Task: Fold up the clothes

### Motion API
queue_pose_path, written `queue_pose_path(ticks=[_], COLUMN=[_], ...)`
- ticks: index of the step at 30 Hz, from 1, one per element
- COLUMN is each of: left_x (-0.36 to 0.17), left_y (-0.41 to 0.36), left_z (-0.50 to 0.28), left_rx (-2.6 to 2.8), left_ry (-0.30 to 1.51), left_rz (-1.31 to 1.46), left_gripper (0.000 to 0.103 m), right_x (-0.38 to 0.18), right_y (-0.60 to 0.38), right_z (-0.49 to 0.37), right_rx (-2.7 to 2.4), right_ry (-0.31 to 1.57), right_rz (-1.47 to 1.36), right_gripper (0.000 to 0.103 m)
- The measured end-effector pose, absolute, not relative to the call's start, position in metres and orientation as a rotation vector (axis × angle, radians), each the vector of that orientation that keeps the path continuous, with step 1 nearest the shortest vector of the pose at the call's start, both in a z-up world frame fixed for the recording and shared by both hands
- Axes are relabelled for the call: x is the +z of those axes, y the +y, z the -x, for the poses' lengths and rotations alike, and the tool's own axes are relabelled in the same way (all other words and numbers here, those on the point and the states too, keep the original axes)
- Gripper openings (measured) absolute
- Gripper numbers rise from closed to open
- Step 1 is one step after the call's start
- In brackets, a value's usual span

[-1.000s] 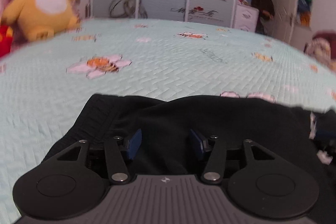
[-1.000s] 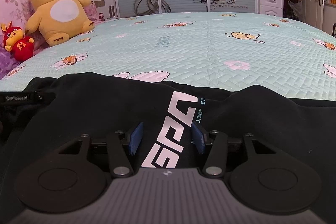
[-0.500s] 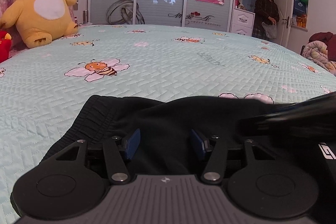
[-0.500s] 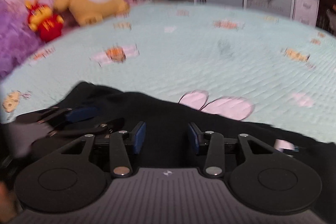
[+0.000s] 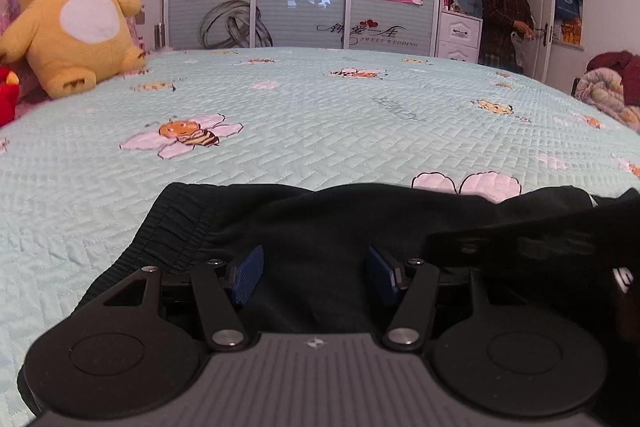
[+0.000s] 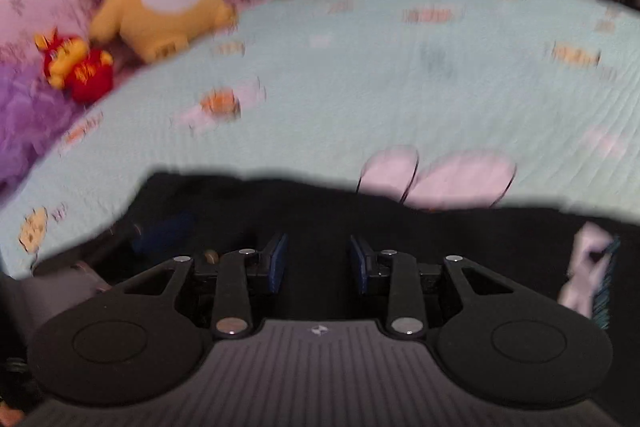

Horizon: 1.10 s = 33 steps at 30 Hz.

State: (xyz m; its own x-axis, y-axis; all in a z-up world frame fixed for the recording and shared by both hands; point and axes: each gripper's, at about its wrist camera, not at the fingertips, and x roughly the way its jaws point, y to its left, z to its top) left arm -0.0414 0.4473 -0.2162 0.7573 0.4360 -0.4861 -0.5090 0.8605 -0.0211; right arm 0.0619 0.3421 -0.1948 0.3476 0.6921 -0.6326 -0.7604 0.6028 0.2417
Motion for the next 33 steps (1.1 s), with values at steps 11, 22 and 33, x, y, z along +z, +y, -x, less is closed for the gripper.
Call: queue_pose_path(ticks=[11, 22, 33], left_x=[-0.217, -0.218, -0.219], left_y=[0.447, 0.446, 0.441], left_z=[0.041, 0.039, 0.04], left_rx=[0.516, 0.522, 0.53], left_ry=[0.487, 0.491, 0.489], left_rz=[0.156, 0.14, 0.117], left_gripper=[0.063, 0.064, 0.065], right_x=[-0.177, -0.179, -0.2], right_y=[0.297, 0.256, 0.157], right_z=[-0.076, -0.136, -0.183], right_rx=[0.853, 0.613, 0.438], right_ry=[0.708, 0.584, 0.56], right_rz=[0.041, 0.12, 0.258], right_gripper=[0.044, 0.013, 0.026])
